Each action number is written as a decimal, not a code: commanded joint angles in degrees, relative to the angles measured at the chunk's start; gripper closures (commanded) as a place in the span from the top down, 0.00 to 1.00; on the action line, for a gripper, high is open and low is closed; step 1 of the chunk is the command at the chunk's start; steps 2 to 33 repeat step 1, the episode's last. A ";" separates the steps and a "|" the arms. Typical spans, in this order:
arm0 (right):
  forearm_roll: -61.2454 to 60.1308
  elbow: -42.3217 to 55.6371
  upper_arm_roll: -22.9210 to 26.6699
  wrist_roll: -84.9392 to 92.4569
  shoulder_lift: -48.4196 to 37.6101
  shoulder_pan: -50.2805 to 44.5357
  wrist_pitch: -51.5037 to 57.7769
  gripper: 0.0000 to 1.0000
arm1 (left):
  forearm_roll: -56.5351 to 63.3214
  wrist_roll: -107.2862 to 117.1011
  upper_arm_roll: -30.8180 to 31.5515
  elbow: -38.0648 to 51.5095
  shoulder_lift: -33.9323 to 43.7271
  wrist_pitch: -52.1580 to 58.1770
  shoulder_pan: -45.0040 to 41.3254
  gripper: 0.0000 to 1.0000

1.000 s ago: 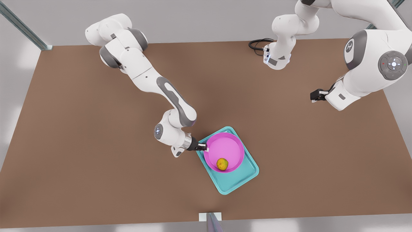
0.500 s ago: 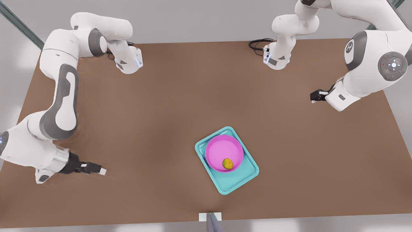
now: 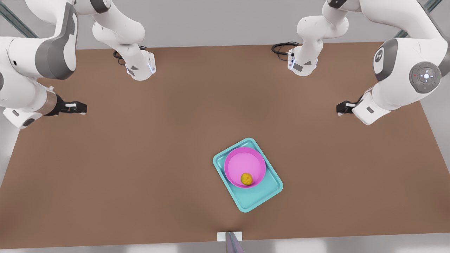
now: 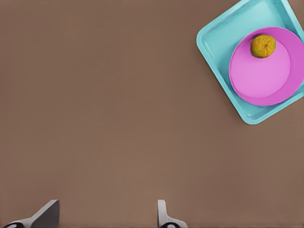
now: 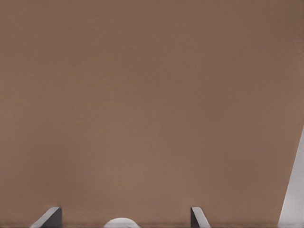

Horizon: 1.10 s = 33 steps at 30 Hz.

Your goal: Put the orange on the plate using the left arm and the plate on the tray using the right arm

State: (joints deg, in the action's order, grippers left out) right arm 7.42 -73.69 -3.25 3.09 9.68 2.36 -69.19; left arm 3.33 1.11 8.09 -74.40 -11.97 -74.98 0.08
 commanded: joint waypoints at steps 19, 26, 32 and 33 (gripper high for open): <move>0.40 -0.23 0.00 3.23 -0.19 0.02 0.02 1.00 | 0.01 -0.23 0.00 -0.04 0.02 1.50 0.09 1.00; 0.40 -0.23 0.00 3.23 -0.19 0.02 0.02 1.00 | 0.01 -0.23 0.00 -0.04 0.02 1.50 0.09 1.00; 0.40 -0.23 0.00 3.23 -0.19 0.02 0.02 1.00 | 0.01 -0.23 0.00 -0.04 0.02 1.50 0.09 1.00; 0.40 -0.23 0.00 3.23 -0.19 0.02 0.02 1.00 | 0.01 -0.23 0.00 -0.04 0.02 1.50 0.09 1.00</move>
